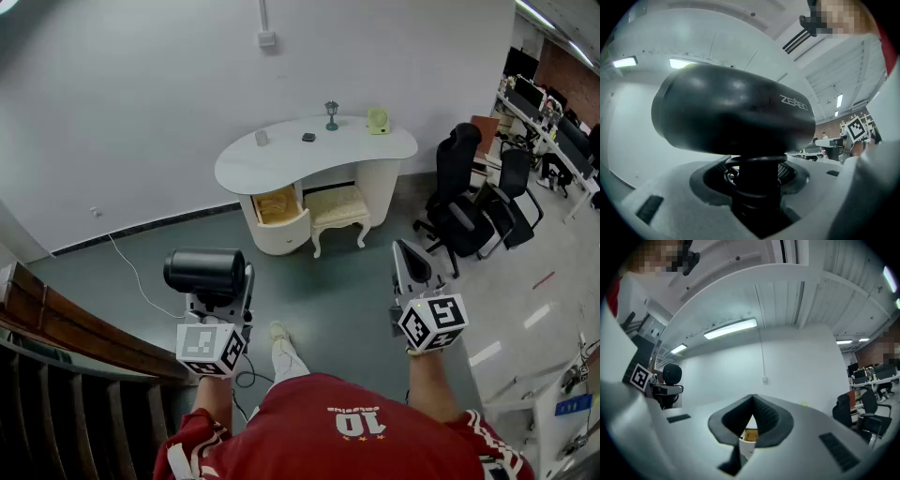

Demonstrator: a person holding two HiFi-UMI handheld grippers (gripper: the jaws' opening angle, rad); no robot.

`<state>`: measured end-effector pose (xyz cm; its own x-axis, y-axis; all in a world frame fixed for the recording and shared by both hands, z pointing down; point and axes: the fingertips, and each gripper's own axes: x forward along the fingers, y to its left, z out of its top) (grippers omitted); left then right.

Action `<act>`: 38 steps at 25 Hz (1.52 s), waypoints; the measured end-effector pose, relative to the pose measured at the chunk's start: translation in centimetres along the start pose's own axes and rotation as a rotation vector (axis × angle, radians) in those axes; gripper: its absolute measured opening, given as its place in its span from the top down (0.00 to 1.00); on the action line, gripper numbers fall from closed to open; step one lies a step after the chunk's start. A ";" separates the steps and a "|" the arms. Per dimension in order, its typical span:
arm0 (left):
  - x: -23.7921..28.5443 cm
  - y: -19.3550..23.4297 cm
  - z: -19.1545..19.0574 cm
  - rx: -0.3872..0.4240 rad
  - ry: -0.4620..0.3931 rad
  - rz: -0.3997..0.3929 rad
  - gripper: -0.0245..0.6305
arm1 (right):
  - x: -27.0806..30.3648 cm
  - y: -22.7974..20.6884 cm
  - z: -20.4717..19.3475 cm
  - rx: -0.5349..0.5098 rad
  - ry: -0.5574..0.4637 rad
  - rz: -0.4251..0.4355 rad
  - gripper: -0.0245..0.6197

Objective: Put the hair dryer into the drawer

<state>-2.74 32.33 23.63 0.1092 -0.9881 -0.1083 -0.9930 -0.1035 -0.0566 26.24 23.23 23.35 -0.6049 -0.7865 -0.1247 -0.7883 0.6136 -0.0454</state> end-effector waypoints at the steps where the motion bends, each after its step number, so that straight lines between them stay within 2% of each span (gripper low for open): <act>1: 0.0 0.1 0.0 -0.001 0.000 0.001 0.57 | 0.1 -0.1 -0.1 0.000 0.001 -0.003 0.96; 9: 0.0 0.0 0.1 -0.011 -0.008 0.008 0.57 | -0.1 -0.4 -0.5 0.042 -0.005 -0.008 0.96; 17: 1.0 -0.3 0.1 0.008 0.000 0.000 0.57 | 0.2 -0.8 -1.0 0.034 0.003 -0.023 0.95; 23: 1.8 -0.3 -0.2 0.008 0.014 -0.005 0.57 | 0.7 -0.3 -0.4 0.084 -0.036 0.038 0.95; 28: 3.3 1.1 -0.4 0.008 0.040 -0.001 0.57 | 3.0 0.1 -0.4 0.095 -0.033 0.062 0.95; 32: 5.1 2.3 -1.0 0.022 0.055 0.010 0.57 | 5.2 -0.8 -1.2 0.094 -0.009 0.038 0.95; 38: 9.7 5.8 -4.2 0.080 0.105 0.022 0.57 | 10.7 -1.2 -2.3 0.057 0.057 0.041 0.95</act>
<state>-7.63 21.65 26.39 0.0778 -0.9969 -0.0057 -0.9880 -0.0764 -0.1345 20.45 13.89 24.35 -0.6429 -0.7627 -0.0711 -0.7564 0.6467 -0.0979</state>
